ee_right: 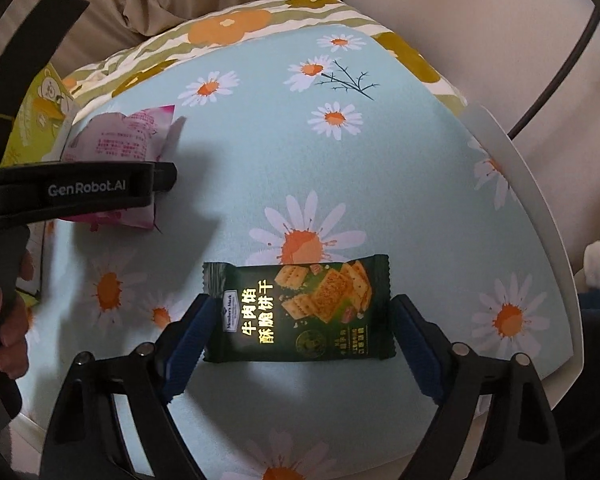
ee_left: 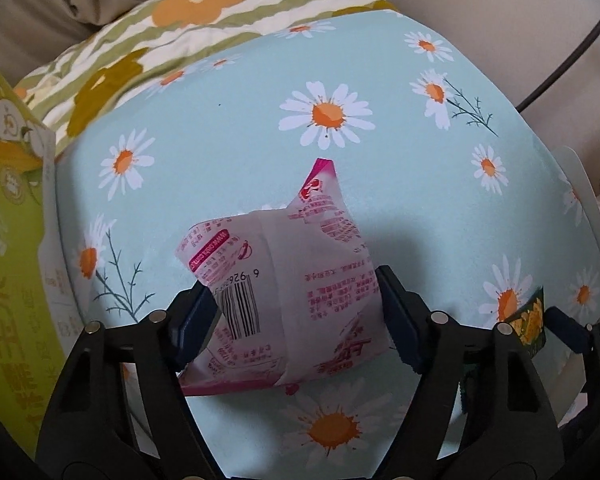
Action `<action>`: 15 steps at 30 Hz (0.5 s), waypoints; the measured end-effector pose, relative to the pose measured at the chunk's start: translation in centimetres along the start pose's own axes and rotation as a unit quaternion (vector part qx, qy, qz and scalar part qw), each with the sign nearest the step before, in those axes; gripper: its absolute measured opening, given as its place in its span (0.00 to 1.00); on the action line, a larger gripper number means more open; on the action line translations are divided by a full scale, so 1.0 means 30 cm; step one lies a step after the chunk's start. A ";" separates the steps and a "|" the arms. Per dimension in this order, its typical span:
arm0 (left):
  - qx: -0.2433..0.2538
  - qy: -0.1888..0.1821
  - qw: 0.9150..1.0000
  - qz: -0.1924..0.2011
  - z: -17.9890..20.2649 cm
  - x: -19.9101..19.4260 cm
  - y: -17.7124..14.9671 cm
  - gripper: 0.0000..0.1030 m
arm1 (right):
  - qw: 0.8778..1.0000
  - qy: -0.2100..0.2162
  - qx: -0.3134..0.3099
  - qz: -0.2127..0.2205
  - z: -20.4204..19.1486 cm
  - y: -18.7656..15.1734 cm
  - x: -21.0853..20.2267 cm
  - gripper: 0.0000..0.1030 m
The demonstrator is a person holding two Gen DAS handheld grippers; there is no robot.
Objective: Organize snacks
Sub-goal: 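Grasp the white-pink pack with the left tool while the right tool grasps the green cracker pack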
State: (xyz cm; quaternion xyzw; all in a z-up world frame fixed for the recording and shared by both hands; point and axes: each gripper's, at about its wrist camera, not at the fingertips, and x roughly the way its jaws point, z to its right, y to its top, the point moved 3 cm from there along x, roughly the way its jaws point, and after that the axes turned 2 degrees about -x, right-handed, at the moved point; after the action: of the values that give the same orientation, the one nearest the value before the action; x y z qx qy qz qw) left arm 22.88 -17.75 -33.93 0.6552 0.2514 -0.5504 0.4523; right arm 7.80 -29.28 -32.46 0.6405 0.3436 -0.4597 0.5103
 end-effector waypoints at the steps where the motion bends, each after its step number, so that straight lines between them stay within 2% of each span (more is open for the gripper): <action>1: 0.002 -0.001 1.000 0.001 0.003 -0.004 -0.002 0.64 | 1.000 -0.003 -0.003 0.000 -0.003 0.003 0.002 0.83; 4: 0.009 -0.004 1.000 0.000 0.010 -0.013 -0.010 0.57 | 1.000 -0.009 -0.017 0.002 -0.019 0.005 0.009 0.83; 7: 0.011 -0.007 1.000 -0.004 0.007 -0.022 -0.024 0.55 | 1.000 -0.006 -0.023 0.006 -0.025 0.010 0.011 0.81; 10: 0.004 -0.009 1.000 -0.007 -0.004 -0.033 -0.047 0.53 | 0.999 -0.001 -0.035 0.014 -0.041 0.015 0.004 0.71; 13: -0.007 -0.014 1.000 -0.012 -0.020 -0.046 -0.069 0.52 | 0.999 0.009 -0.044 0.018 -0.052 0.019 0.003 0.69; 14: -0.010 -0.015 1.000 -0.013 -0.025 -0.050 -0.078 0.51 | 0.999 0.011 -0.043 0.021 -0.051 0.021 0.000 0.59; 15: -0.013 -0.016 1.000 -0.014 -0.027 -0.056 -0.086 0.51 | 0.999 0.024 -0.041 0.025 -0.048 0.025 -0.008 0.56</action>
State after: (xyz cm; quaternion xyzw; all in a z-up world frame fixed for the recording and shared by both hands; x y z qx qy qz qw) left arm 20.70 -15.56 -33.17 0.6368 0.2602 -0.5641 0.4567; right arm 8.74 -28.05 -31.90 0.6388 0.3579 -0.4164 0.5389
